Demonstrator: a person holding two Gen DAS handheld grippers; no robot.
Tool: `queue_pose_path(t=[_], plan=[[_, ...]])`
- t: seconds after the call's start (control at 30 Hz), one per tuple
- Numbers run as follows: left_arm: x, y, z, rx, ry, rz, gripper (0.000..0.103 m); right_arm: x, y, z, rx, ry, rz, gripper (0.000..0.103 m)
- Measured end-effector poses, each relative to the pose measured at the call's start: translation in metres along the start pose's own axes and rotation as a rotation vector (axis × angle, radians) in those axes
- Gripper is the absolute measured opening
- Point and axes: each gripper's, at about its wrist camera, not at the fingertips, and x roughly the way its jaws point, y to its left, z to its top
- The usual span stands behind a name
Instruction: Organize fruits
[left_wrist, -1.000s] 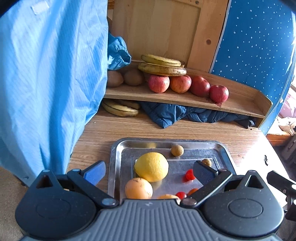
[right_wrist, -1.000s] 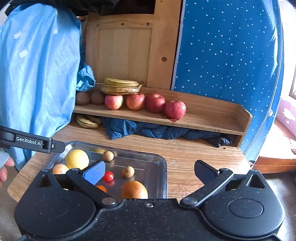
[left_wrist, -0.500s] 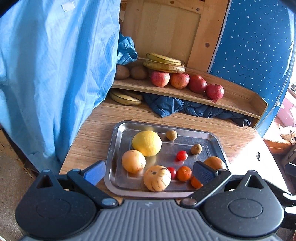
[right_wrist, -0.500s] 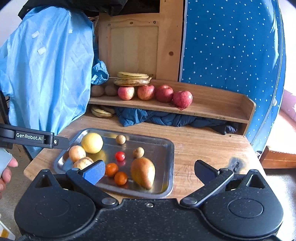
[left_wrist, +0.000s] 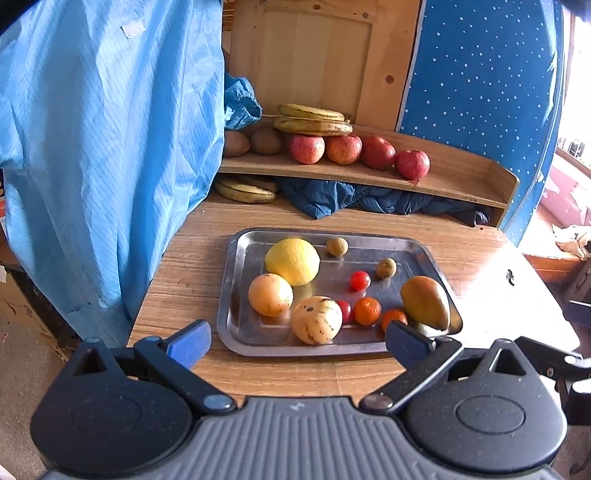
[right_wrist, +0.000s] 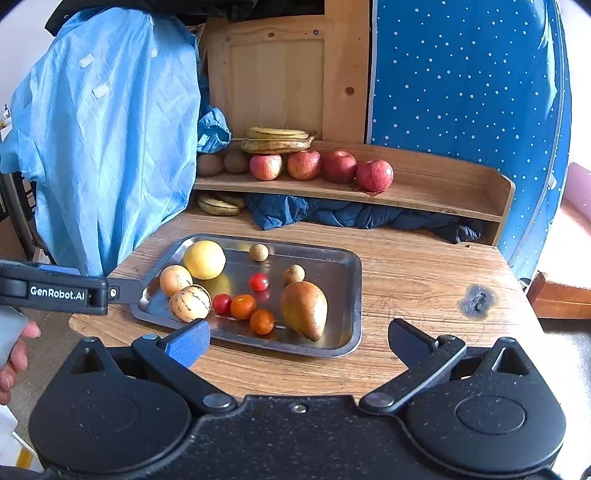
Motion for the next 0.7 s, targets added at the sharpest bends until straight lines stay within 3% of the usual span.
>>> queue_pose_path(t=[0.37,0.7], plan=[[-0.01,0.04,-0.001,0.047,-0.018,-0.037,0.103,0.011,0.028,0.005,0.086,0.018,-0.057,0.102],[-0.008,0.08,-0.003,0.14,-0.033,-0.123,0.103,0.006,0.075,-0.009,0.167,-0.015,-0.134,0.102]])
